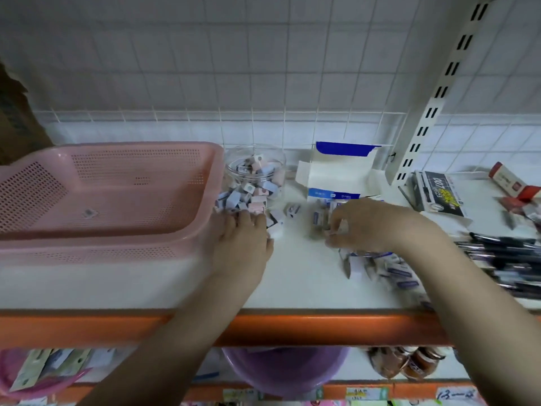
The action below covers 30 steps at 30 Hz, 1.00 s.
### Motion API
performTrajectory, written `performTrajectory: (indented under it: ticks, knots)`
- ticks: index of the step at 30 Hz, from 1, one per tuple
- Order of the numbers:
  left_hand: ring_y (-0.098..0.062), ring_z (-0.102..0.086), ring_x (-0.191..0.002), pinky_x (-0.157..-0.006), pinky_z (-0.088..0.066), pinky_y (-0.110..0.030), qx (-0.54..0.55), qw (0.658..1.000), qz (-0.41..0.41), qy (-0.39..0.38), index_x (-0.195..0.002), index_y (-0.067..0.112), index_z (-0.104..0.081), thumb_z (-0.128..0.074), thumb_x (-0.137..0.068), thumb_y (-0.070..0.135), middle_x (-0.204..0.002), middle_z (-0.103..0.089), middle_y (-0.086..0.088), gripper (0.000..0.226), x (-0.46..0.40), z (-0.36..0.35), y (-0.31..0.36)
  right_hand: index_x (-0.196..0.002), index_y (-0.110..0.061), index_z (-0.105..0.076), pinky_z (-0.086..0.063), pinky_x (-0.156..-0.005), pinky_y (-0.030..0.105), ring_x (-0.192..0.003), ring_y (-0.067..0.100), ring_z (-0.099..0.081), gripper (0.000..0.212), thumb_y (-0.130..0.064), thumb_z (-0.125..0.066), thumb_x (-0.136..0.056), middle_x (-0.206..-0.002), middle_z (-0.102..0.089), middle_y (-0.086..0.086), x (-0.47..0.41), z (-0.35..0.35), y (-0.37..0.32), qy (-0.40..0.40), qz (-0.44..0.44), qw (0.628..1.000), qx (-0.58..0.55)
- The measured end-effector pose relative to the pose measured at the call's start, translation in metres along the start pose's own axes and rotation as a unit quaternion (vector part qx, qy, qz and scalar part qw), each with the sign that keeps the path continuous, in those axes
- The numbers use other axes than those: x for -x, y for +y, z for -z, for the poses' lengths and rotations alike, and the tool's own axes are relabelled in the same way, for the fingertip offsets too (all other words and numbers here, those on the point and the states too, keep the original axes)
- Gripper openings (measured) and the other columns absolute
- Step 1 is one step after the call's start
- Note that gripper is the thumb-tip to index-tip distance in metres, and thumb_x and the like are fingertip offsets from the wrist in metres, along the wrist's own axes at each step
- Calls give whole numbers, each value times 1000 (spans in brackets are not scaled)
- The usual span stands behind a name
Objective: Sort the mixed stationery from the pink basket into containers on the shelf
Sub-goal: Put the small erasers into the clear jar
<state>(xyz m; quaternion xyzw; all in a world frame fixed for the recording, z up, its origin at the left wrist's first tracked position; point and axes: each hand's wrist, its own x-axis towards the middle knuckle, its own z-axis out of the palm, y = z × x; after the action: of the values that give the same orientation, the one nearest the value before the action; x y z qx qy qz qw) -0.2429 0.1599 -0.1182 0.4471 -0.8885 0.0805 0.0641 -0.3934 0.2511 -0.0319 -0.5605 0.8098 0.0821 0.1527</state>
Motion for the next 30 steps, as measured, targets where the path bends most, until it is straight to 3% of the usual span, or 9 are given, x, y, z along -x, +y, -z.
performTrajectory:
  ticks: [4,8,12,16,19,22,25,28,30]
  knots:
    - [-26,-43,-118,-89,-40,-33,97,993,-20,55,-127,19,-51,-54,-88,36,-122,-48,-8,42,-2,-1,0,-108,-13,-55,-44,-69,28,-88,21,-58,23,-27,-53,-90,-106,-65,4,8,-30,-10,22,-31,999,-5]
    - [-29,-33,-128,-92,-39,-36,55,997,59,-6,-135,20,-34,-40,-89,61,-134,-38,-9,62,-1,-2,0,-125,-9,-53,-47,-89,31,-113,27,-55,35,-2,-46,-91,-124,-55,11,3,-56,-15,54,4,999,-5]
    - [-25,-39,-127,-89,-41,-34,1,998,59,-16,-137,18,-32,-30,-95,57,-133,-44,-9,58,5,-6,3,-121,-20,-57,-48,-84,30,-99,25,-59,45,5,-44,-85,-110,-59,9,5,-51,-18,111,65,987,-92]
    - [-25,-33,-131,-92,-41,-32,7,998,55,-30,-137,17,-34,-33,-98,46,-138,-39,-9,49,7,-3,5,-124,-17,-56,-40,-75,26,-94,27,-58,41,1,-44,-89,-115,-51,10,-20,-22,-22,228,68,954,-182]
    - [-27,-37,-128,-93,-41,-33,-2,998,56,-35,-137,16,-34,-29,-100,39,-134,-40,-10,44,12,-3,3,-132,-14,-49,-40,-81,28,-99,29,-56,37,-11,-44,-95,-128,-44,12,-52,-15,-31,214,60,951,-217]
    - [-26,-57,-97,-71,-42,-31,1,999,37,5,-115,10,-48,-27,-97,32,-111,-54,-10,35,17,0,-4,-139,-20,-42,-38,-96,38,-121,33,-42,43,-36,-38,-99,-136,-41,11,-74,-32,-41,121,76,982,-126]
    - [-30,-57,-53,-48,-44,-32,26,998,0,49,-71,3,-60,-33,-84,28,-61,-57,-13,39,20,-3,-13,-141,-19,-35,-39,-97,42,-122,37,-43,55,-52,-36,-97,-131,-41,15,-83,-46,-48,117,44,983,-136]
    - [-27,-61,-81,-61,-45,-31,80,996,43,6,-86,9,-61,-34,-93,32,-79,-62,-10,36,28,5,-16,-137,-16,-36,-41,-93,44,-118,38,-45,55,-52,-34,-96,-129,-42,16,-85,-53,-52,142,56,983,-101]
    - [-20,-55,-87,-63,-37,-28,50,994,58,73,-87,16,-53,-32,-95,39,-85,-57,-5,33,31,11,-19,-136,-17,-36,-39,-92,44,-119,36,-45,56,-55,-36,-95,-132,-42,13,-82,-56,-54,155,85,982,-61]
